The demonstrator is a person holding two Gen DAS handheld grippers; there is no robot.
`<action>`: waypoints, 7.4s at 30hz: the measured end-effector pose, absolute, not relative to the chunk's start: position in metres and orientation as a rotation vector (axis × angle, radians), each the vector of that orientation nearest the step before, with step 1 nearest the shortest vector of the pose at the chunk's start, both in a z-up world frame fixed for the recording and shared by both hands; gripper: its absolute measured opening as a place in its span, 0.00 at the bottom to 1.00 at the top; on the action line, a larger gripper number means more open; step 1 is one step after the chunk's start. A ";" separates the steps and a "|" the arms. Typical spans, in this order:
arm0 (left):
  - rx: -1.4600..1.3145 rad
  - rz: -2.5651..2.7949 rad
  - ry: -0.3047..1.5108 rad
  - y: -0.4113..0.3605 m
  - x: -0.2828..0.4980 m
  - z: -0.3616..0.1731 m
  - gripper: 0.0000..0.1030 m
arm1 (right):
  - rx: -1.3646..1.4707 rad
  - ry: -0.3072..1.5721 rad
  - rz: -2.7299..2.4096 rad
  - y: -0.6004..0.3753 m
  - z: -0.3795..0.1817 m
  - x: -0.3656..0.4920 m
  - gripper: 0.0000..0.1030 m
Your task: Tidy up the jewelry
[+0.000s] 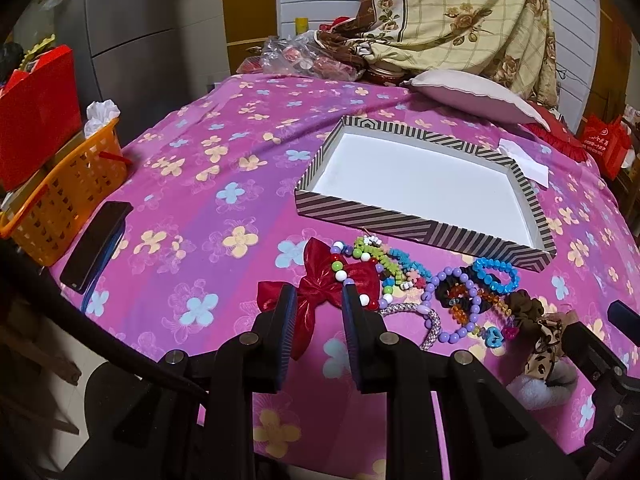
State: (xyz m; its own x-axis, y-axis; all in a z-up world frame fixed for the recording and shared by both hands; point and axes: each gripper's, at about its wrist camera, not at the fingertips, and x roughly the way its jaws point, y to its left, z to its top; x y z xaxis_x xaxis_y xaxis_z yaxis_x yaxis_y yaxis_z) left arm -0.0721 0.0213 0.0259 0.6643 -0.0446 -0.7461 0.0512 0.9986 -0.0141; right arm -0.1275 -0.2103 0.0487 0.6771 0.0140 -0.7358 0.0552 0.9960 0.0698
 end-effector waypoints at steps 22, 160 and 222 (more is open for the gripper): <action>0.016 -0.051 0.846 0.021 -0.073 0.022 0.18 | 0.083 0.836 -0.007 -0.205 0.048 -0.130 0.92; -0.010 -0.184 1.049 0.072 -0.027 -0.028 0.09 | 0.170 0.872 0.257 -0.283 0.035 -0.104 0.23; 0.004 -0.516 1.040 -0.149 0.039 0.010 0.45 | 0.395 0.909 0.099 -0.367 0.047 0.035 0.55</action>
